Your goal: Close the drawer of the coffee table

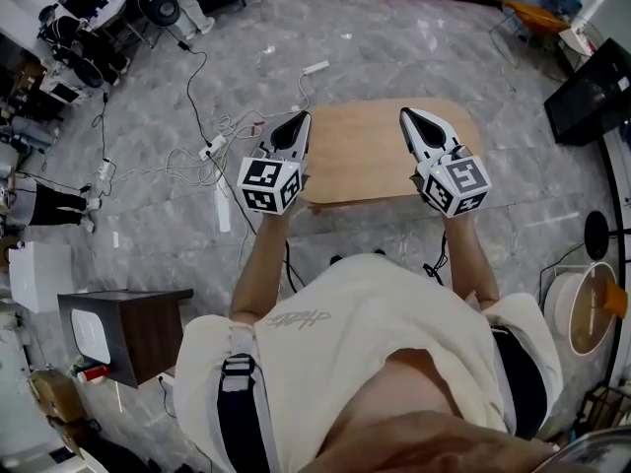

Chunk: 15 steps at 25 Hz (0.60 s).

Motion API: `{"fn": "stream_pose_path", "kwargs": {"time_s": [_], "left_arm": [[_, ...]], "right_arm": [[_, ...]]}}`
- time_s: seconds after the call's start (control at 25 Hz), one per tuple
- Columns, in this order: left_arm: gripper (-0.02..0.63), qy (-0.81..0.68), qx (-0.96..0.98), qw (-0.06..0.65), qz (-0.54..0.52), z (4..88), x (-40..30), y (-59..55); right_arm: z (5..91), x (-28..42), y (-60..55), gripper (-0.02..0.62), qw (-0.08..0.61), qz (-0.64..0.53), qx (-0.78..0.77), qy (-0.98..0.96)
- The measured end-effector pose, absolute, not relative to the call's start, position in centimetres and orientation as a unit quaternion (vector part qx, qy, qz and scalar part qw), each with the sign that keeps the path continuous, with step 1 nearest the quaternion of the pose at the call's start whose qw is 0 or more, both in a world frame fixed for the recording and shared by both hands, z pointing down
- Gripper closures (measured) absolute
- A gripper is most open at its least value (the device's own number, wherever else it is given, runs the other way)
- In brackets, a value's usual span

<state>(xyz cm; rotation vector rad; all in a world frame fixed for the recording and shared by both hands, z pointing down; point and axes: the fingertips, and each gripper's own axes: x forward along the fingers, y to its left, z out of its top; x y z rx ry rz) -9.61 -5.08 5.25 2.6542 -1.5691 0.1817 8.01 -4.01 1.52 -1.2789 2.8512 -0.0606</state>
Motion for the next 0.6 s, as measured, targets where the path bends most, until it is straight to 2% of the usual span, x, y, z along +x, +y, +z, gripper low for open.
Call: {"fn": "stream_pose_path", "kwargs": {"time_s": [0.6], "left_arm": [[0.6, -0.502, 0.863, 0.039, 0.052, 6.0, -9.1, -3.9]], "right_arm": [[2.5, 9.3, -3.3, 0.603, 0.011, -0.029, -0.409, 0.912]]}}
